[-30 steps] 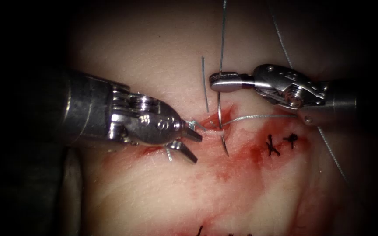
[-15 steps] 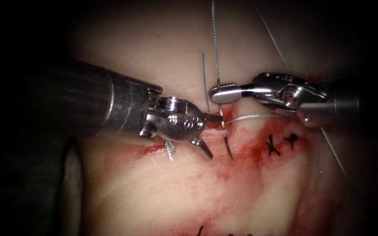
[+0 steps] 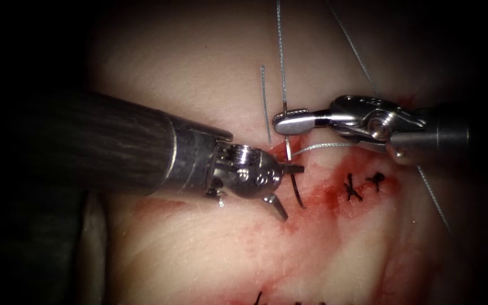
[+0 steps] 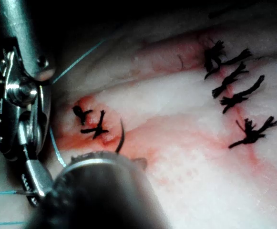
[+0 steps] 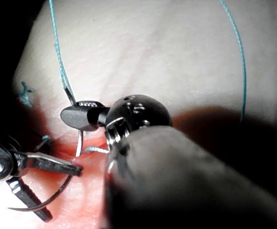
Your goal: Wound Closure
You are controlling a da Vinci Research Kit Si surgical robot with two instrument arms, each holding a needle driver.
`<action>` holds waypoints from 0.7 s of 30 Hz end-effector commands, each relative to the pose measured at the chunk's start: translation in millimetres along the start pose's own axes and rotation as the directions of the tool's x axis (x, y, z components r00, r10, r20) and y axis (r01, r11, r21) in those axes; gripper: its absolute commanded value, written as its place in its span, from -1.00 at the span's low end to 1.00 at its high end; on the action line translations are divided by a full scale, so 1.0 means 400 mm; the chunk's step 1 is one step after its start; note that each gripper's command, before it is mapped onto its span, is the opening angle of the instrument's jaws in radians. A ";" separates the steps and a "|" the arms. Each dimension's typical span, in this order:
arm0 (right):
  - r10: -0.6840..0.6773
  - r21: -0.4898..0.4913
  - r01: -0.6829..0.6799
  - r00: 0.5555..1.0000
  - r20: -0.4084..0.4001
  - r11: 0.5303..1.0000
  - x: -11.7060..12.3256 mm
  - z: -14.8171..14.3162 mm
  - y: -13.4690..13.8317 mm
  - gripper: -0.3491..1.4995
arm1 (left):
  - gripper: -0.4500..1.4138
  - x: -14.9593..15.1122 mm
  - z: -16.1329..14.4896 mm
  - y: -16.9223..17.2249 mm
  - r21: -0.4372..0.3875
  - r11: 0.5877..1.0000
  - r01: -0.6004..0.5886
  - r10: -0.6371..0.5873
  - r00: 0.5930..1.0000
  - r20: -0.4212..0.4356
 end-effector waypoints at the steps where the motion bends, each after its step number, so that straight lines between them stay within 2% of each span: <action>1: 0.000 0.003 0.000 1.000 -0.007 1.000 0.0007 0.0022 0.0007 -1.00 | 0.10 -0.0001 0.0026 -0.0007 0.000 1.000 0.002 -0.002 1.000 -0.007; 2: 0.001 0.004 -0.001 1.000 -0.011 1.000 0.0008 0.0022 0.0004 -1.00 | -0.06 -0.0008 0.0048 -0.0011 -0.004 1.000 -0.002 0.002 1.000 -0.019; 3: 0.001 0.004 -0.001 1.000 -0.011 1.000 0.0008 0.0022 0.0004 -1.00 | -0.06 -0.0008 0.0048 -0.0011 -0.004 1.000 -0.002 0.002 1.000 -0.019; 4: 0.001 0.004 -0.001 1.000 -0.011 1.000 0.0009 0.0023 0.0004 -1.00 | -0.24 -0.0014 0.0056 -0.0011 -0.011 1.000 -0.005 0.005 1.000 -0.028; 5: 0.002 0.003 -0.002 1.000 -0.016 1.000 0.0009 0.0024 0.0002 -1.00 | -0.87 -0.0025 0.0066 -0.0010 -0.010 1.000 0.010 -0.011 0.998 -0.063; 6: 0.009 -0.001 -0.009 1.000 -0.025 1.000 0.0010 0.0024 0.0001 -1.00 | -0.86 -0.0029 0.0062 -0.0008 -0.018 0.997 0.074 -0.076 0.992 -0.098; 7: -0.020 -0.010 0.020 0.999 -0.037 1.000 0.0010 0.0024 0.0001 -1.00 | -1.00 -0.0031 0.0050 -0.0006 -0.044 0.966 0.253 -0.257 0.955 -0.146; 8: -0.044 -0.020 0.043 0.998 -0.045 0.999 0.0010 0.0025 0.0001 -1.00 | -1.00 -0.0029 0.0040 -0.0006 -0.051 0.930 0.364 -0.368 0.913 -0.175; 10: -0.145 -0.046 0.142 0.987 -0.064 0.989 0.0011 0.0029 0.0001 -1.00 | -1.00 -0.0024 0.0027 -0.0011 -0.072 0.899 0.433 -0.438 0.874 -0.212; 11: -0.145 -0.046 0.142 0.987 -0.064 0.989 0.0011 0.0029 0.0001 -1.00 | -1.00 -0.0024 0.0027 -0.0011 -0.072 0.899 0.433 -0.438 0.874 -0.212; 12: -0.227 -0.068 0.222 0.971 -0.072 0.973 0.0011 0.0032 0.0001 -0.49 | -1.00 -0.0021 0.0019 -0.0015 -0.097 0.872 0.480 -0.488 0.838 -0.243; 13: -0.340 -0.100 0.332 0.937 -0.084 0.938 0.0013 0.0035 -0.0002 0.22 | -1.00 -0.0018 0.0011 -0.0019 -0.130 0.847 0.516 -0.530 0.796 -0.292; 14: -0.340 -0.100 0.332 0.937 -0.084 0.938 0.0013 0.0035 -0.0002 0.22 | -1.00 -0.0018 0.0011 -0.0019 -0.130 0.847 0.516 -0.530 0.796 -0.292; 15: -0.422 -0.121 0.412 0.903 -0.083 0.903 0.0014 0.0037 -0.0004 0.47 | -1.00 -0.0017 0.0009 -0.0019 -0.147 0.836 0.529 -0.547 0.775 -0.317; 16: -0.540 -0.157 0.524 0.837 -0.088 0.837 0.0019 0.0040 -0.0010 0.69 | -1.00 -0.0017 0.0008 -0.0017 -0.194 0.799 0.569 -0.597 0.714 -0.366; 17: -0.540 -0.157 0.524 0.837 -0.088 0.837 0.0019 0.0040 -0.0010 0.69 | -1.00 -0.0017 0.0008 -0.0017 -0.194 0.799 0.569 -0.597 0.714 -0.366; 18: -0.566 -0.182 0.544 0.818 -0.102 0.819 0.0031 0.0041 -0.0020 0.65 | -1.00 -0.0017 0.0005 -0.0011 -0.299 0.707 0.641 -0.704 0.595 -0.387; 19: -0.562 -0.200 0.534 0.818 -0.122 0.821 0.0047 0.0038 -0.0028 0.49 | -1.00 -0.0015 -0.0004 -0.0007 -0.417 0.571 0.707 -0.816 0.432 -0.384; 20: -0.562 -0.200 0.534 0.818 -0.122 0.821 0.0047 0.0038 -0.0028 0.49 | -1.00 -0.0015 -0.0004 -0.0007 -0.417 0.571 0.707 -0.816 0.432 -0.384; 21: -0.564 -0.230 0.528 0.814 -0.136 0.818 0.0078 0.0032 -0.0041 0.40 | -1.00 0.0004 -0.0053 -0.0009 -0.621 0.201 0.758 -0.961 0.028 -0.276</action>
